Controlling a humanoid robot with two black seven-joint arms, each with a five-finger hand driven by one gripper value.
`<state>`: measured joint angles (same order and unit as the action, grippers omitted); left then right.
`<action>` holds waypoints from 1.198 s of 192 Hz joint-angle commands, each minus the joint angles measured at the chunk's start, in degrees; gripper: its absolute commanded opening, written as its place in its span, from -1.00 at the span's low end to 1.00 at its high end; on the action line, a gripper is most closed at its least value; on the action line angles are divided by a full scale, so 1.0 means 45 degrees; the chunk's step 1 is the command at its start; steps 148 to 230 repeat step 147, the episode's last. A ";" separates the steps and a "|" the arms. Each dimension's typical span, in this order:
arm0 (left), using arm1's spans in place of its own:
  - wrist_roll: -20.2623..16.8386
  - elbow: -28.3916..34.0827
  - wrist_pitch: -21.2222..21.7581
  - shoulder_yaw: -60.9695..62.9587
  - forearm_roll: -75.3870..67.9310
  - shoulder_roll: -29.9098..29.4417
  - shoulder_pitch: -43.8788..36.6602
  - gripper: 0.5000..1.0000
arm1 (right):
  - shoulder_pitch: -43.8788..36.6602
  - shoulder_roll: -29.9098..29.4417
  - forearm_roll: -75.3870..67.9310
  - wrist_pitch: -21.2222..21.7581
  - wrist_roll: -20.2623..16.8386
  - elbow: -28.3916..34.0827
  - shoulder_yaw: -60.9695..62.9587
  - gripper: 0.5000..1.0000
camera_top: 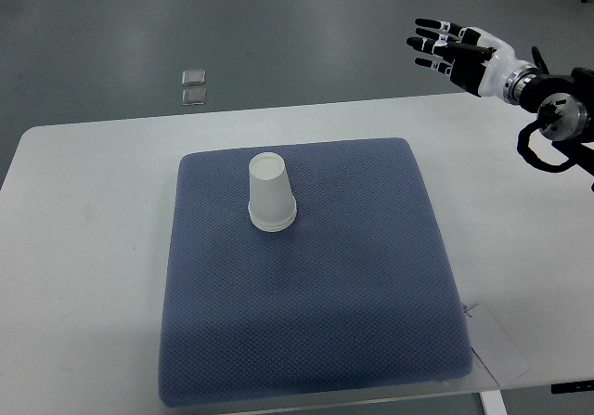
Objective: Stack paper cups
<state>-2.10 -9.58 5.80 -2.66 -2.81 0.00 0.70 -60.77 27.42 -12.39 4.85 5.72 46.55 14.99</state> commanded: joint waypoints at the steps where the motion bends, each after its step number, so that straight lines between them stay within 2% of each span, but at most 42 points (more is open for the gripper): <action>1: -0.0021 0.0000 0.0000 -0.0013 0.0000 0.0000 0.0000 1.00 | 0.0144 -0.0350 -0.0314 -0.0179 0.0056 0.0007 -0.0166 0.56; 72: -0.0002 0.0000 0.0000 -0.0013 0.0000 0.0000 0.0000 1.00 | 0.1023 -0.1444 0.0565 -0.0296 0.0056 -0.0013 -0.0029 0.60; 90: -0.0002 0.0000 0.0000 0.0006 0.0000 0.0000 0.0000 1.00 | 0.1023 -0.1444 0.1112 -0.0198 0.0056 -0.0013 -0.0010 0.65; 230: -0.0002 0.0000 0.0000 -0.0013 0.0000 0.0000 0.0000 1.00 | 0.1023 -0.1542 0.1425 -0.0218 0.0076 -0.0013 -0.0010 0.65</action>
